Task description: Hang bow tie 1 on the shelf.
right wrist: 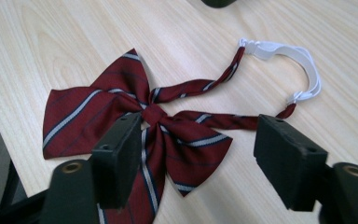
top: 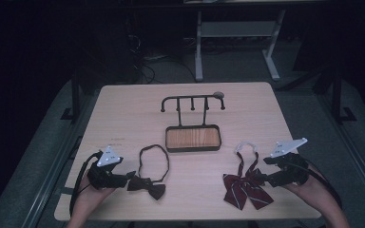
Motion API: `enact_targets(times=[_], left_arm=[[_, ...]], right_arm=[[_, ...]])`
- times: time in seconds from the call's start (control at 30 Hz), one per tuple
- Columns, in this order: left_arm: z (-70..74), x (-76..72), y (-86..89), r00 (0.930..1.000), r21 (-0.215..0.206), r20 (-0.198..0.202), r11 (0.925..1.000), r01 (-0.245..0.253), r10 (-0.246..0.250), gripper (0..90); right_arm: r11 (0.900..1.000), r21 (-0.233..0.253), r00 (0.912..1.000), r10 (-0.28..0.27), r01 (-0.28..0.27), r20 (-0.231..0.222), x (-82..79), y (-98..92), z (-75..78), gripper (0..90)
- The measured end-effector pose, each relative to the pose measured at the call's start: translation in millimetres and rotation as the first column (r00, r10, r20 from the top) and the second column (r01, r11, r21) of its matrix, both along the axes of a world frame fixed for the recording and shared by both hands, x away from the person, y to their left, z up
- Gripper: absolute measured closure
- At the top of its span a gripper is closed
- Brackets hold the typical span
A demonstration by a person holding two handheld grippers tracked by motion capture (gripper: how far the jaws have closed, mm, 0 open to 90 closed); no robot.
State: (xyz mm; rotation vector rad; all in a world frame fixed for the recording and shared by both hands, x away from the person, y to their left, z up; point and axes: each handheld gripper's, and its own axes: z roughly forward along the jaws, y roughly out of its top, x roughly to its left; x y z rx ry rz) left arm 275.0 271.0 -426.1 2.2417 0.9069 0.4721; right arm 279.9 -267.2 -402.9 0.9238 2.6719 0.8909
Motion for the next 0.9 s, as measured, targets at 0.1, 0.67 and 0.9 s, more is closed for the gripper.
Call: enact_targets(times=[0.1, 0.67, 0.9], left_arm=[[-0.7, 0.4, -0.4, 1.0000, 0.001, -0.005, 1.0000, 0.002, -0.002, 28.8], [-2.2, -1.0, -2.0, 1.0000, -0.003, -0.006, 1.0000, 0.001, -0.001, 28.8], [-0.8, -0.1, -2.0, 1.0000, 0.000, -0.001, 1.0000, 0.002, -0.002, 28.8]], right_arm=[[1.000, -0.014, 0.9999, 0.006, -0.006, -0.012, 6.3, 4.2, 4.9, 38.1], [0.998, -0.055, 0.9987, -0.011, 0.008, -0.050, 40.4, 23.0, 12.0, 47.3], [0.997, -0.073, 0.9967, -0.045, 0.040, -0.068, 59.4, 23.2, 7.5, 49.2]])
